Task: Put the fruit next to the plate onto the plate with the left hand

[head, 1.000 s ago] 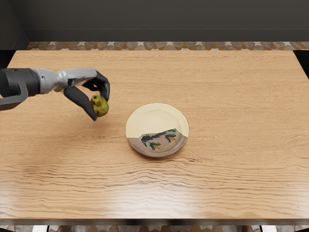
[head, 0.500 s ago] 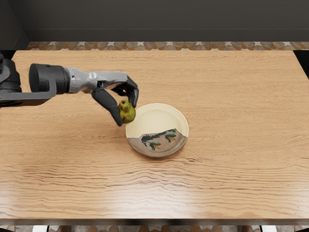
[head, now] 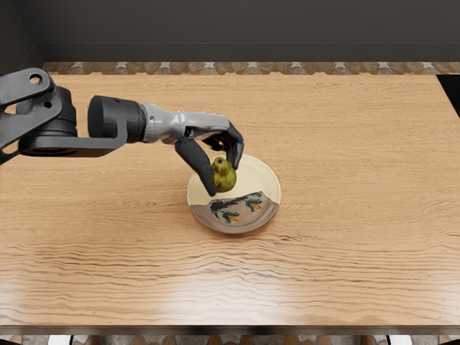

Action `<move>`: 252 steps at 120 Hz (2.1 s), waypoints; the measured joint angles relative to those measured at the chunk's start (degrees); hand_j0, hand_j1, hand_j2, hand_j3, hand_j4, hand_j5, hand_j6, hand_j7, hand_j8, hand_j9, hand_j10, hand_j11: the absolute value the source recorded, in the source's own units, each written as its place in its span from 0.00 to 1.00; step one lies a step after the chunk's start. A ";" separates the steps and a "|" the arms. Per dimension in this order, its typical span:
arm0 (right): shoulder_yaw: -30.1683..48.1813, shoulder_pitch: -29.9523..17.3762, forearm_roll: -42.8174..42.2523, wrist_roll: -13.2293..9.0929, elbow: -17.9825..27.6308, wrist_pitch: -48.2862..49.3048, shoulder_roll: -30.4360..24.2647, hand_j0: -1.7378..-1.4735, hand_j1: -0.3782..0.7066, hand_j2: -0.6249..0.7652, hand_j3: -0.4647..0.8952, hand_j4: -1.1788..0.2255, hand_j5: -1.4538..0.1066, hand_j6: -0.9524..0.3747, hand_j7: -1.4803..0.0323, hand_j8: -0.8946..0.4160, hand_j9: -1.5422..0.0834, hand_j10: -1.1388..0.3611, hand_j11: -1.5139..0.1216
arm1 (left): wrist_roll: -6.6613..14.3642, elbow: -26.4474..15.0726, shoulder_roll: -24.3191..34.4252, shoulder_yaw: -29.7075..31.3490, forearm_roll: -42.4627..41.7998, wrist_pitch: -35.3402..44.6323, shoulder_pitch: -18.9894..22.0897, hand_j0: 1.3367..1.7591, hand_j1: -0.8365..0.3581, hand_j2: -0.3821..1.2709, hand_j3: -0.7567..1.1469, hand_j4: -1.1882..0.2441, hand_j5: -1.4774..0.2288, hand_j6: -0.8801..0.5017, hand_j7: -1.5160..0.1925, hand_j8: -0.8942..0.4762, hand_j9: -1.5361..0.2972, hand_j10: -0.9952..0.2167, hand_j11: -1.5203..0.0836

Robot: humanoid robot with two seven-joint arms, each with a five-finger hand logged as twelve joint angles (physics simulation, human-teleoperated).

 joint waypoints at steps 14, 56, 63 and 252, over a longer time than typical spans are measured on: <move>0.00 0.00 0.00 0.00 0.00 0.00 0.00 0.30 0.03 0.45 0.34 0.84 0.93 0.72 0.98 0.68 0.95 0.76 0.93 | 0.87 1.91 -2.57 0.01 -0.01 -0.04 0.00 0.75 0.45 0.55 0.40 0.31 0.20 0.27 0.27 0.35 0.26 0.31 0.29; 0.00 0.00 0.00 0.00 -0.04 0.00 0.00 0.30 0.03 0.45 0.34 0.84 0.93 0.72 0.98 0.68 0.95 0.76 0.93 | 1.34 9.94 -7.26 0.46 0.49 -0.59 0.18 0.75 0.43 0.57 0.40 0.31 0.19 0.28 0.27 0.37 0.25 0.32 0.28; 0.00 0.00 0.00 0.00 -0.03 0.00 0.00 0.30 0.03 0.45 0.34 0.84 0.93 0.72 0.98 0.68 0.95 0.76 0.93 | 1.36 10.79 -7.64 0.61 0.60 -0.68 0.26 0.75 0.42 0.58 0.40 0.31 0.19 0.29 0.27 0.37 0.25 0.32 0.28; -0.10 0.43 -0.07 0.00 0.00 0.00 0.00 0.30 0.03 0.45 0.34 0.84 0.93 0.72 0.98 0.68 0.95 0.76 0.93 | 12.04 -4.68 24.21 -0.92 -49.11 -9.86 7.28 0.76 0.97 0.23 0.40 0.81 0.85 0.62 0.87 0.64 0.82 0.80 0.93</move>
